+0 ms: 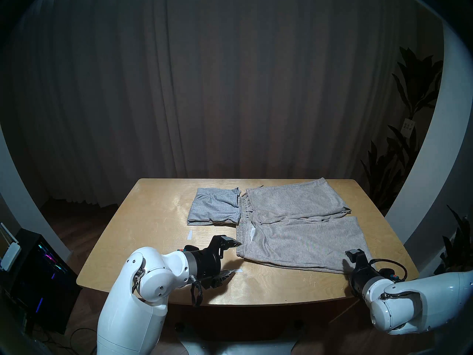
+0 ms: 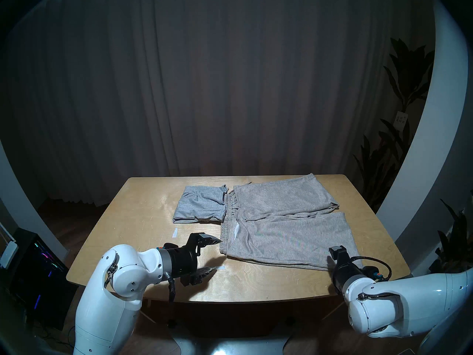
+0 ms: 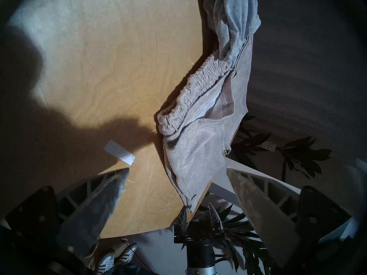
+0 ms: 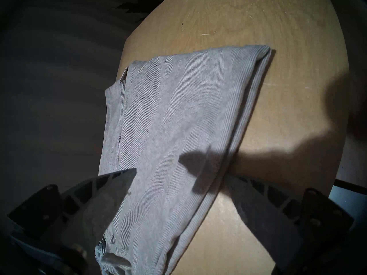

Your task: Fold pants twice and stack them

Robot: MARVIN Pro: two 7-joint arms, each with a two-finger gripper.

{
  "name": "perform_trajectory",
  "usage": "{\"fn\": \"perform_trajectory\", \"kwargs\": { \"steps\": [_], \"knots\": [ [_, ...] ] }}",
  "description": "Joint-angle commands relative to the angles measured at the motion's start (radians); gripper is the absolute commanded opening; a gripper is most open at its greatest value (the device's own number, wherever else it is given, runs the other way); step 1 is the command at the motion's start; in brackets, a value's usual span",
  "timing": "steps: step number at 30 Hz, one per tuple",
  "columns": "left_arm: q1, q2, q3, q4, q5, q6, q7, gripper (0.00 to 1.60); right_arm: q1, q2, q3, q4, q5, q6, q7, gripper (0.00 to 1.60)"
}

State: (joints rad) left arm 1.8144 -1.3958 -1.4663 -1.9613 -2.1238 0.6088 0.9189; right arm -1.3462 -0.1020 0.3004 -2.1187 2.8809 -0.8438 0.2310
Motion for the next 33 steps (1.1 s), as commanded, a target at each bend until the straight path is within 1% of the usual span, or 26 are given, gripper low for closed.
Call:
{"fn": "perform_trajectory", "kwargs": {
  "steps": [1, 11, 18, 33],
  "knots": [
    [-0.039, -0.017, 0.033, 0.000, 0.002, 0.009, -0.001, 1.60, -0.021, 0.001, -0.006, 0.023, -0.001, -0.001, 0.026, 1.60],
    [-0.066, -0.033, 0.086, 0.021, 0.004, 0.020, 0.004, 1.60, -0.031, 0.001, -0.018, 0.050, -0.001, 0.009, 0.077, 1.60],
    [-0.083, -0.044, 0.111, 0.036, 0.010, 0.019, 0.006, 1.60, -0.037, 0.001, -0.027, 0.062, -0.001, 0.018, 0.114, 1.60],
    [-0.124, -0.066, 0.139, 0.088, 0.070, -0.008, 0.013, 1.60, -0.046, 0.002, -0.043, 0.079, -0.001, 0.040, 0.198, 1.60]
  ]
}}
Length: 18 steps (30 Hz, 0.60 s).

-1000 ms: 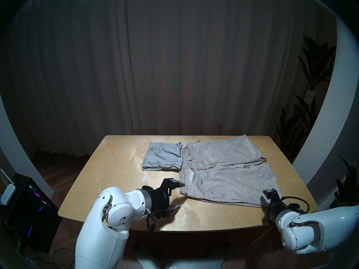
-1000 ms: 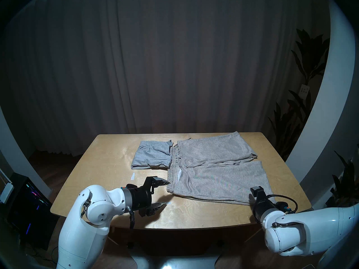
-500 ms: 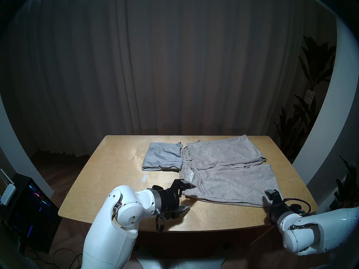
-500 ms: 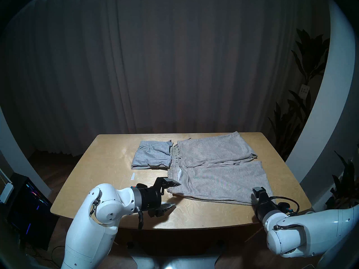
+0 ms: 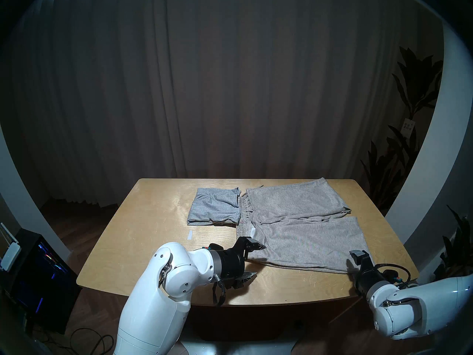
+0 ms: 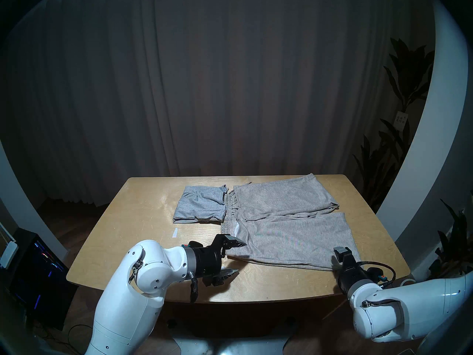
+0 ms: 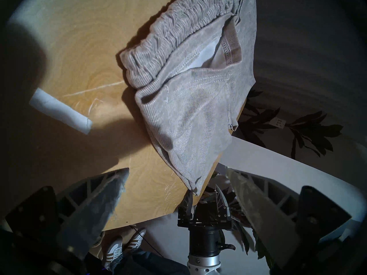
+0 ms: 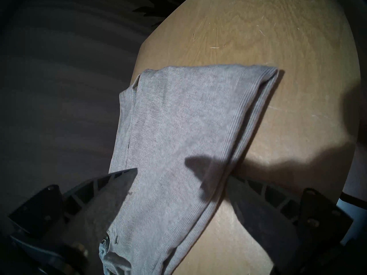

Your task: Fold pants twice and stack them

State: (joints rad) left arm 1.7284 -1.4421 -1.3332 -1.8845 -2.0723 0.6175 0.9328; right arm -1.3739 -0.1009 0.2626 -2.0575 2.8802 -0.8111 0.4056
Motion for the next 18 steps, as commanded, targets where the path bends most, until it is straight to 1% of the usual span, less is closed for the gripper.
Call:
{"fn": "perform_trajectory", "kwargs": {
  "steps": [1, 8, 9, 18],
  "knots": [
    [-0.041, -0.022, 0.007, 0.016, 0.024, -0.021, -0.001, 1.60, -0.019, 0.001, -0.007, 0.020, 0.000, 0.010, 0.029, 1.60],
    [-0.062, -0.034, 0.016, 0.039, 0.055, -0.048, -0.002, 1.60, -0.024, 0.001, -0.015, 0.030, 0.000, 0.028, 0.068, 1.60],
    [-0.070, -0.040, 0.020, 0.050, 0.068, -0.060, -0.002, 1.60, -0.026, 0.001, -0.019, 0.034, 0.000, 0.036, 0.086, 1.60],
    [-0.082, -0.049, 0.025, 0.059, 0.087, -0.077, -0.004, 1.60, -0.029, 0.001, -0.023, 0.041, 0.000, 0.049, 0.112, 1.60]
  ]
}}
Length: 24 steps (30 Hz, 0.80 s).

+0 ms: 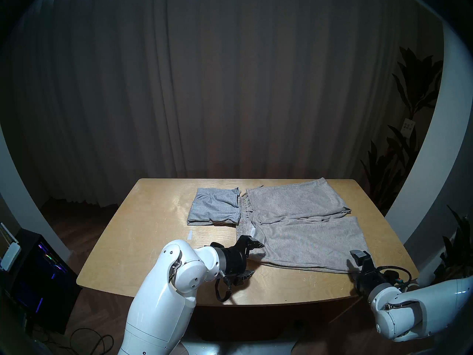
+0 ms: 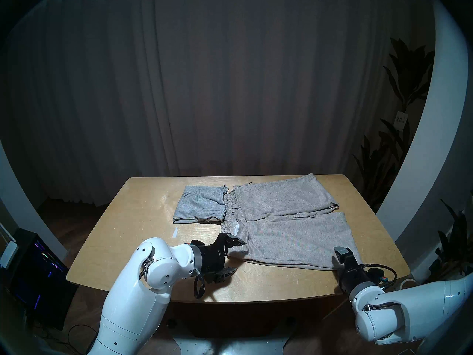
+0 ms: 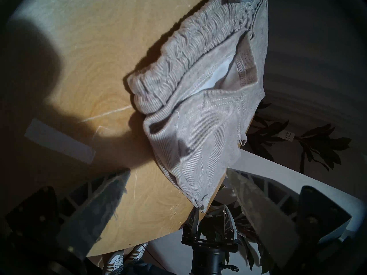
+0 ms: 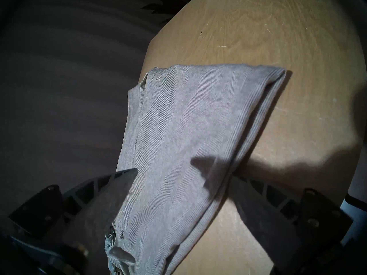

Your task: Fold pants twice and stack them

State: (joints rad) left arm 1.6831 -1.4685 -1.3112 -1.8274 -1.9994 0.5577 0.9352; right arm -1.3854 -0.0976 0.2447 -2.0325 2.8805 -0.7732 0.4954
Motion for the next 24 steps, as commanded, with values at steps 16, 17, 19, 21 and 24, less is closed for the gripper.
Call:
{"fn": "perform_trajectory", "kwargs": {
  "steps": [16, 17, 19, 21, 24],
  "knots": [
    [-0.073, -0.055, 0.027, 0.036, 0.074, -0.080, -0.008, 1.60, -0.027, -0.002, -0.020, 0.044, -0.001, 0.066, 0.118, 1.60],
    [-0.076, -0.057, 0.029, 0.039, 0.079, -0.085, -0.009, 1.60, -0.027, -0.002, -0.021, 0.047, -0.001, 0.070, 0.125, 1.60],
    [-0.077, -0.059, 0.030, 0.040, 0.082, -0.088, -0.009, 1.60, -0.028, -0.002, -0.022, 0.048, -0.001, 0.073, 0.130, 1.60],
    [-0.084, -0.065, 0.033, 0.048, 0.092, -0.099, -0.009, 1.60, -0.029, -0.002, -0.024, 0.055, -0.001, 0.085, 0.148, 1.60],
    [-0.090, -0.070, 0.037, 0.055, 0.101, -0.110, -0.009, 1.60, -0.030, -0.002, -0.026, 0.060, -0.001, 0.096, 0.165, 1.60]
  ]
}}
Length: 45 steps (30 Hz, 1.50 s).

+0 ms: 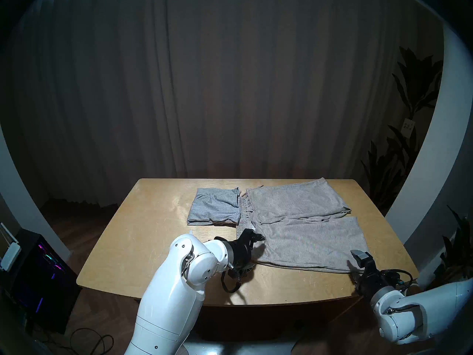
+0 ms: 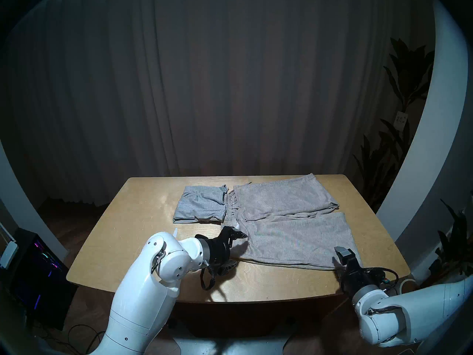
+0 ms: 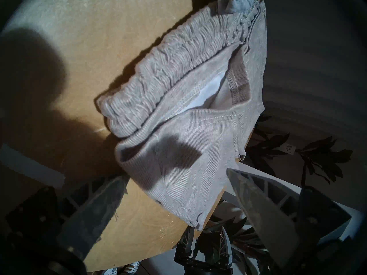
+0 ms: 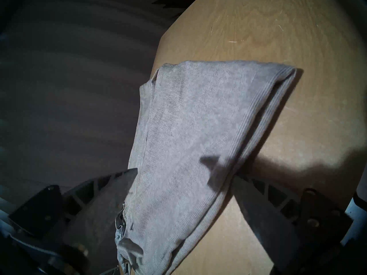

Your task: Fold pants twice and stack them

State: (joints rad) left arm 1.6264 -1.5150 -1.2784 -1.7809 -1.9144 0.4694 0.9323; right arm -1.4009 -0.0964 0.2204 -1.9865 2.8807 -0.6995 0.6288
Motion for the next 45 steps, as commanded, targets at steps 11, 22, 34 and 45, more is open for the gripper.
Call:
{"fn": "perform_trajectory", "kwargs": {
  "steps": [11, 22, 34, 45],
  "knots": [
    [-0.059, -0.045, 0.018, 0.041, 0.050, -0.061, -0.007, 1.60, -0.013, -0.004, -0.001, 0.050, -0.001, 0.064, 0.099, 1.60],
    [-0.079, -0.061, 0.029, 0.074, 0.075, -0.092, -0.011, 1.60, -0.026, -0.005, 0.001, 0.120, -0.001, 0.092, 0.130, 1.60],
    [-0.104, -0.070, 0.039, 0.109, 0.100, -0.126, -0.018, 1.60, -0.042, -0.006, 0.010, 0.196, -0.001, 0.136, 0.172, 1.60],
    [-0.119, -0.077, 0.047, 0.135, 0.120, -0.156, -0.024, 1.39, -0.052, -0.006, 0.017, 0.238, -0.001, 0.183, 0.215, 1.60]
  ]
}}
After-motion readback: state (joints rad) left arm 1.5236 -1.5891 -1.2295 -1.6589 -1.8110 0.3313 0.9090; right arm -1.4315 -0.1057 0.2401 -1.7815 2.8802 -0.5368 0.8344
